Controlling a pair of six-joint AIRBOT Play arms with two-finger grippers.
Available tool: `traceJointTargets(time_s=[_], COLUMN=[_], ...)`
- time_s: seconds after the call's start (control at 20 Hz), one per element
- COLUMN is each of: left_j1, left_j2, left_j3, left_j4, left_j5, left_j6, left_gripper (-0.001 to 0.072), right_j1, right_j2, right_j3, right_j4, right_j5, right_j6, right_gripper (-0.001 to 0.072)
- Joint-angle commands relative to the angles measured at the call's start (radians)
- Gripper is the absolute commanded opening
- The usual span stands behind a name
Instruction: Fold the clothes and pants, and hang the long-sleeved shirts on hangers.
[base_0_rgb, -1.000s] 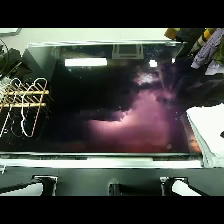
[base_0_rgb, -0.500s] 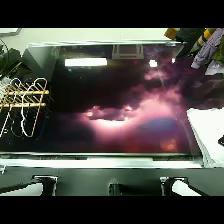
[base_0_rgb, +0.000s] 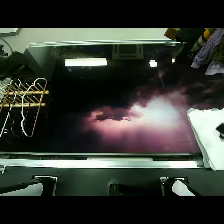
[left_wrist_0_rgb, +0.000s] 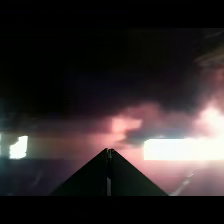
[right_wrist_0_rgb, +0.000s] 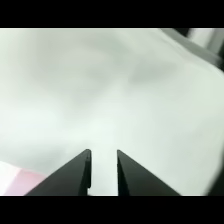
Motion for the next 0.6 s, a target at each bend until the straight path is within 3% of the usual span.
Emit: traceJointTargets(time_s=[0.0, 0.1, 0.3, 0.45, 0.55], left_j1=[-0.068, -0.113, -0.149, -0.15, -0.149], left_j2=[0.013, 0.063, 0.26, 0.33, 0.33], left_j3=[-0.103, -0.258, -0.638, -0.763, -0.773], left_j4=[0.168, 0.234, 0.239, 0.252, 0.25], left_j5=[-0.002, -0.051, -0.261, -0.266, -0.196], left_j6=[0.071, 0.074, 0.074, 0.074, 0.062], left_gripper=[0.0017, 0.0017, 0.0018, 0.0019, 0.002], right_j1=[0.123, 0.303, 0.644, 0.763, 0.785], right_j2=[0.026, 0.025, 0.025, 0.025, 0.025], right_j3=[0.04, 0.04, 0.04, 0.04, 0.04], right_j4=[0.435, 0.477, 0.476, 0.476, 0.476], right_j5=[-0.194, -0.205, -0.171, -0.119, -0.105], right_j6=[-0.255, -0.303, -0.292, -0.286, -0.295], right_gripper=[0.0132, 0.0036, 0.0032, 0.0032, 0.0032])
